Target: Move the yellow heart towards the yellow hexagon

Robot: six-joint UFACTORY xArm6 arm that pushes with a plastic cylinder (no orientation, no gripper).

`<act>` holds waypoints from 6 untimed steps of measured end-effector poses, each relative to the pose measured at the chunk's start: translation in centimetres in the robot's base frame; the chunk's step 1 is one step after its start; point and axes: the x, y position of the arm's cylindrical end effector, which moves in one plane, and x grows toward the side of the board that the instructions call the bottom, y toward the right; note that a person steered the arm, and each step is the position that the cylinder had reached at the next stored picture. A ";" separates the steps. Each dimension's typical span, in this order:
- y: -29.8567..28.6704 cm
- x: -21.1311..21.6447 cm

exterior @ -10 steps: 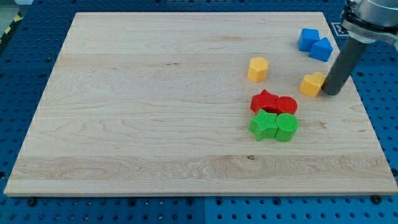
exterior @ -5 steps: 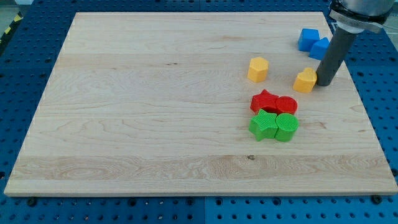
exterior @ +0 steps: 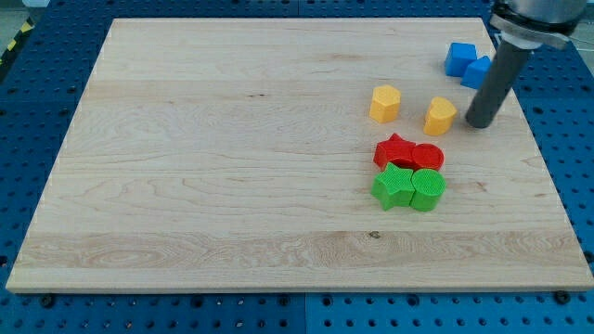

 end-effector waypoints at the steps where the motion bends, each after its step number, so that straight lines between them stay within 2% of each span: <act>1: -2.8 -2.5; 2: -2.6 -4.3; 3: 0.5 -2.1; 4: 3.2 2.5; 5: 2.6 5.3; 6: 0.2 2.7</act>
